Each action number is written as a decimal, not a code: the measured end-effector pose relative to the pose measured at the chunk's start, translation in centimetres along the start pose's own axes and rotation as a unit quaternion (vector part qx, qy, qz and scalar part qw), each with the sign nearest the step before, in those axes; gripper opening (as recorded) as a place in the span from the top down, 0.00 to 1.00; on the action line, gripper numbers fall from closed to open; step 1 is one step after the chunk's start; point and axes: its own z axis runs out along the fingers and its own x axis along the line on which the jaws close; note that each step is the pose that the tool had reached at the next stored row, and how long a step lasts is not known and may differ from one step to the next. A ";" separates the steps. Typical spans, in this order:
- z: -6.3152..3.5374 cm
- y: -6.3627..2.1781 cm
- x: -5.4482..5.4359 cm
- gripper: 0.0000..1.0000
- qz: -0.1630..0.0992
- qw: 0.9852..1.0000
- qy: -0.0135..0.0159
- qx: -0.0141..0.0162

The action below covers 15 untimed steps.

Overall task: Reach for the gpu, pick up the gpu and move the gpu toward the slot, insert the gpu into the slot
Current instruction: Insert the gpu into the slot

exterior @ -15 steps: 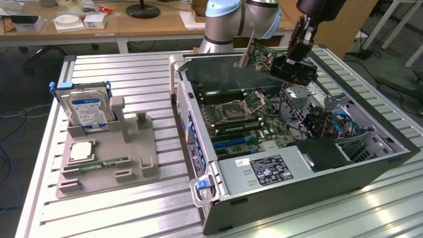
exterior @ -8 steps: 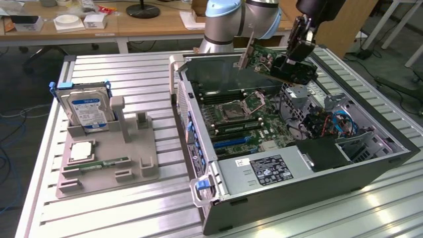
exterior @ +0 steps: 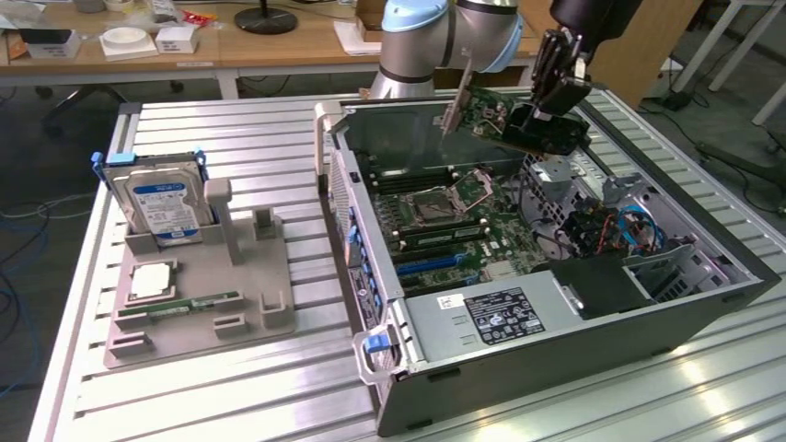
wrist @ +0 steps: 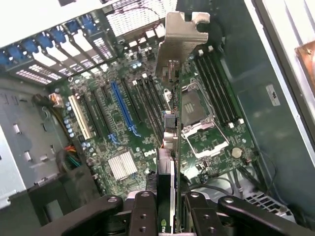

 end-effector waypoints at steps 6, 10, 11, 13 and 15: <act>0.14 -0.01 0.0 0.73 -0.024 1.000 0.000 0.004; 0.15 0.00 0.0 0.73 -0.030 1.000 0.000 0.005; 0.15 0.00 0.0 0.73 -0.030 1.000 0.000 0.005; 0.15 0.00 0.0 0.73 -0.030 1.000 0.000 0.005; 0.16 0.00 0.0 0.73 -0.034 0.999 0.000 0.005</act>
